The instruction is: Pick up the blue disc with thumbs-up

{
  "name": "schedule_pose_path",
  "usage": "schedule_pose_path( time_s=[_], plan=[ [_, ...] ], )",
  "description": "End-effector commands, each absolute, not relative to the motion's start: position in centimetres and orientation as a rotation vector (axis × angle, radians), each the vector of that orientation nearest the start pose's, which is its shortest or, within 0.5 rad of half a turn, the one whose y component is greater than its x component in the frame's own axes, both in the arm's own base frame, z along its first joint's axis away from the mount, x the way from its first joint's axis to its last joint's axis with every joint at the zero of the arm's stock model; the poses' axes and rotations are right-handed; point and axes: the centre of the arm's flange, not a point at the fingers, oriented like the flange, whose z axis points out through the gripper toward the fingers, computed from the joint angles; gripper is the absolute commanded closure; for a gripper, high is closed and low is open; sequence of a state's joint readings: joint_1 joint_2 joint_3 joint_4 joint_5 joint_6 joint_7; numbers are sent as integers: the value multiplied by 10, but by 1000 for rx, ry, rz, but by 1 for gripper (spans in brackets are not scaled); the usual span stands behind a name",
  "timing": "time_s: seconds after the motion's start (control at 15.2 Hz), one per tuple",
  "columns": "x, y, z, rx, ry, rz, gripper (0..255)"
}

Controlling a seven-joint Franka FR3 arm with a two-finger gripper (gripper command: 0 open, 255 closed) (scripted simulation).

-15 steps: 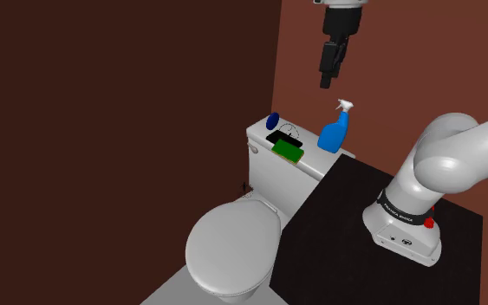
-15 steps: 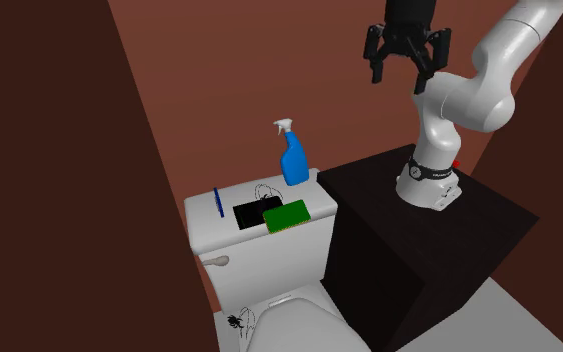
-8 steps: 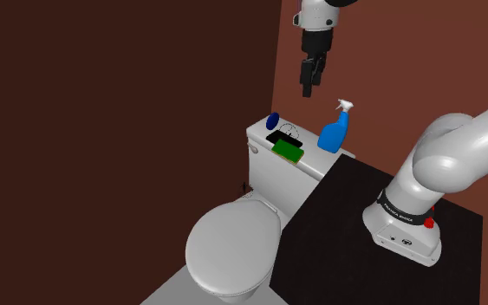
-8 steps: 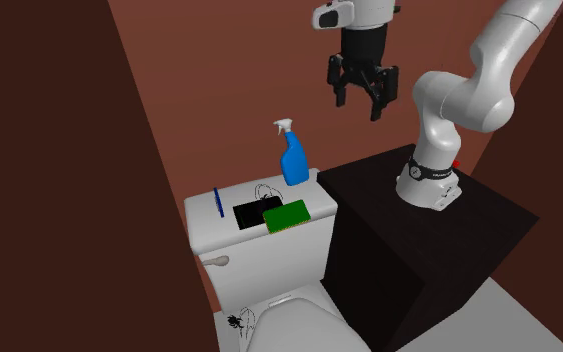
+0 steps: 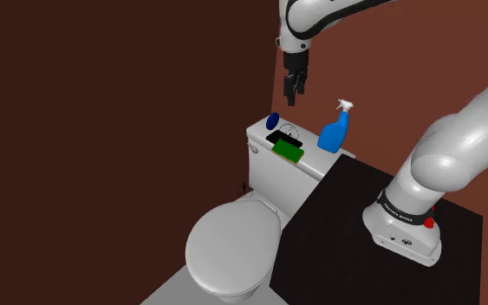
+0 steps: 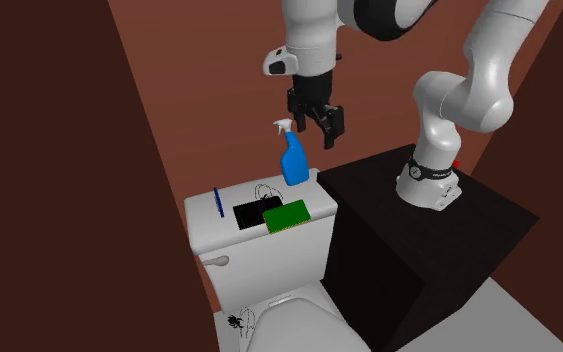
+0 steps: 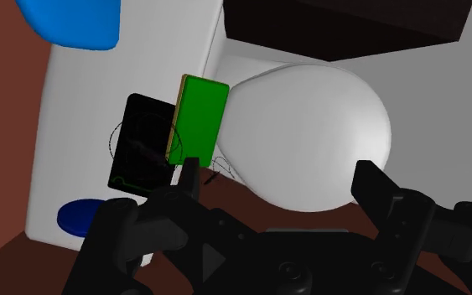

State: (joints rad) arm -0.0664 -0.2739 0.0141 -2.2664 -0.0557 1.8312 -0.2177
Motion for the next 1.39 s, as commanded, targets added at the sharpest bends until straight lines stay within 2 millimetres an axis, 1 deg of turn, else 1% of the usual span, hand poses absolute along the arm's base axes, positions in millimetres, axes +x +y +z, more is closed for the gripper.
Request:
schedule_pose_path(
  time_s=[0.0,0.66,1.32],
  plan=[
    [467,-37,442,-3162,-295,284,0],
    [556,-88,356,-3212,-320,381,0],
    [642,-142,268,-3259,-345,482,0]
  ],
)
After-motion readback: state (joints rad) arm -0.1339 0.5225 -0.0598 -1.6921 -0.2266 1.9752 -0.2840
